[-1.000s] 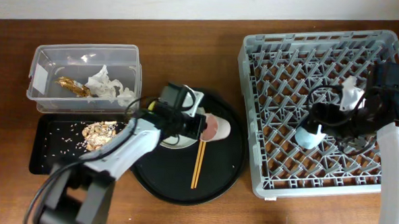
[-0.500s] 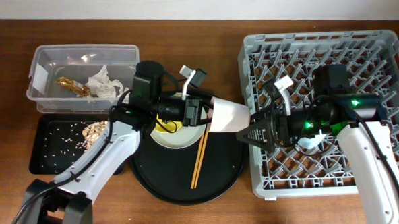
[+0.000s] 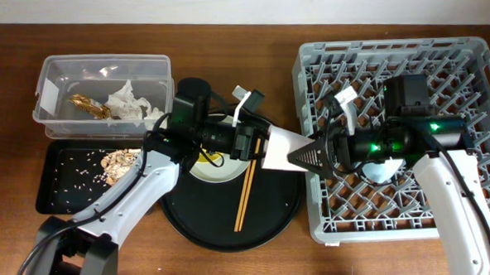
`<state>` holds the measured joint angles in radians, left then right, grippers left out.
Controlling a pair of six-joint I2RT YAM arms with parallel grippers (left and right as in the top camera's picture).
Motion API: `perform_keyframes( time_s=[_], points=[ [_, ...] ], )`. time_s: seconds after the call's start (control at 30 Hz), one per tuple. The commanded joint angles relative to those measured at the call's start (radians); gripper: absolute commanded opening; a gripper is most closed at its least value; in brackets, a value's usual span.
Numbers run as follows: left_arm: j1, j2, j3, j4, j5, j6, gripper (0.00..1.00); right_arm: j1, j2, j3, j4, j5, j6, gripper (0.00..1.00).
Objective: Sort waste into correct bins and load items into the dishwasher rack
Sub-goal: 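Grasp the pink cup with the left gripper and pass it right, then place the pink cup upside down in the rack with the right gripper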
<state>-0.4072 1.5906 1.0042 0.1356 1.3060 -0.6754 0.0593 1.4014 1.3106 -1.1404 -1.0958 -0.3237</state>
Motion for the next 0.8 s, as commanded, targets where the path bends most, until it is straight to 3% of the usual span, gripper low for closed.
perform_keyframes(
  time_s=[0.0, 0.23, 0.33, 0.4, 0.53, 0.6, 0.63, 0.67, 0.77],
  points=[
    [-0.009, -0.02, 0.018, 0.006, 0.094, 0.005, 0.0, 0.002, 0.008, -0.003, 0.003, -0.132, -0.039, 0.99],
    [-0.009, -0.02, 0.018, 0.006, 0.093, 0.005, 0.0, 0.084, 0.013, -0.004, -0.03, -0.07, -0.065, 0.93],
    [-0.009, -0.02, 0.018, 0.006, 0.086, 0.005, 0.0, 0.084, 0.013, -0.004, -0.038, -0.07, -0.065, 0.86],
    [-0.009, -0.02, 0.018, 0.006, 0.085, 0.005, 0.0, 0.084, 0.013, -0.004, -0.039, -0.047, -0.064, 0.75],
    [-0.009, -0.02, 0.018, 0.029, 0.077, 0.006, 0.0, 0.084, 0.013, -0.004, -0.067, 0.043, -0.064, 0.72],
    [-0.009, -0.02, 0.018, 0.028, 0.075, 0.049, 0.18, 0.084, 0.013, -0.003, -0.068, 0.071, -0.064, 0.72],
    [-0.009, -0.02, 0.018, 0.006, 0.038, 0.114, 0.3, 0.084, 0.013, -0.003, -0.069, 0.122, -0.063, 0.72],
    [-0.009, -0.02, 0.018, -0.068, -0.047, 0.185, 0.36, 0.082, 0.013, -0.003, -0.08, 0.161, -0.061, 0.68],
    [0.052, -0.021, 0.018, -0.256, -0.18, 0.335, 0.37, 0.007, 0.012, 0.011, -0.12, 0.233, -0.048, 0.66]
  ],
)
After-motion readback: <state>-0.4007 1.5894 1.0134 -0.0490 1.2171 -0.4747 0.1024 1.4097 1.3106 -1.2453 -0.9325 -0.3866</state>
